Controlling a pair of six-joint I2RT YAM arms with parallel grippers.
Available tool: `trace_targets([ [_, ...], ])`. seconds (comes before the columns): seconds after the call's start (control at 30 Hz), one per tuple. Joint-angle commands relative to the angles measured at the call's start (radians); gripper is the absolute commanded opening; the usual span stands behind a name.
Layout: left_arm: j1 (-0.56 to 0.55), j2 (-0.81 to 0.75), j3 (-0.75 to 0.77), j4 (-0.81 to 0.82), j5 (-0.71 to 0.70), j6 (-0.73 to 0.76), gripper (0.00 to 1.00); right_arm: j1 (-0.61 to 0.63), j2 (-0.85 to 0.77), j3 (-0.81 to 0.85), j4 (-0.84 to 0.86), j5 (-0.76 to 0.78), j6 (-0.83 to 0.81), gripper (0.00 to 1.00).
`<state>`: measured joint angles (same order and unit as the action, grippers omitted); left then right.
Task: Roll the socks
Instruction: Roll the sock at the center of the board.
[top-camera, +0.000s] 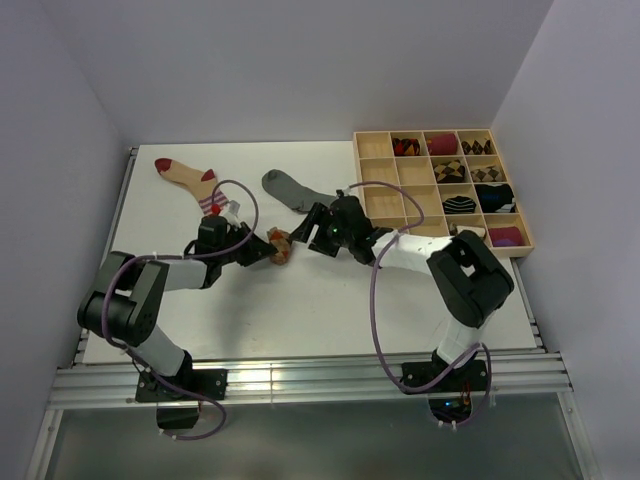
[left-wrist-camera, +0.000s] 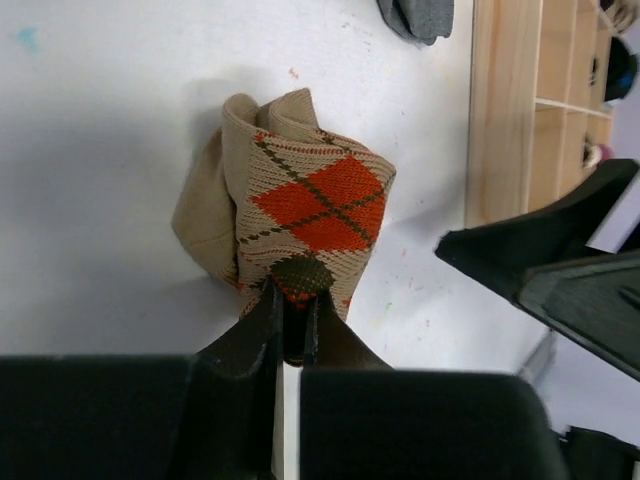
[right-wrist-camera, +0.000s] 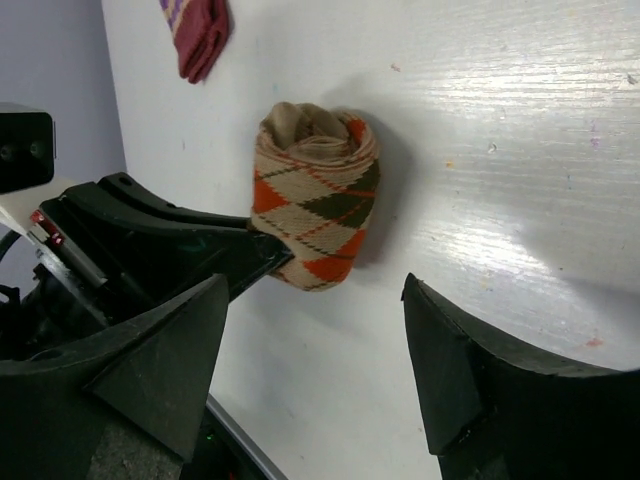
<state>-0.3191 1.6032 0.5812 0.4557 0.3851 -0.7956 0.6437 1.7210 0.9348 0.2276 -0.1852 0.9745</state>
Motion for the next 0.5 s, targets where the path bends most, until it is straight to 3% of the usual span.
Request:
trace_targets([
  [0.0, 0.057, 0.056, -0.050, 0.066, 0.139, -0.123, 0.01, 0.011, 0.055, 0.035, 0.045, 0.001, -0.029, 0.78],
  [0.27, 0.104, 0.084, -0.060, 0.044, 0.127, -0.142, 0.01, 0.031, 0.144, 0.096, 0.070, 0.004, -0.065, 0.82],
  [0.47, 0.121, 0.067, -0.044, -0.066, 0.048, -0.113, 0.02, 0.047, 0.210, 0.159, 0.090, -0.023, -0.092, 0.83],
])
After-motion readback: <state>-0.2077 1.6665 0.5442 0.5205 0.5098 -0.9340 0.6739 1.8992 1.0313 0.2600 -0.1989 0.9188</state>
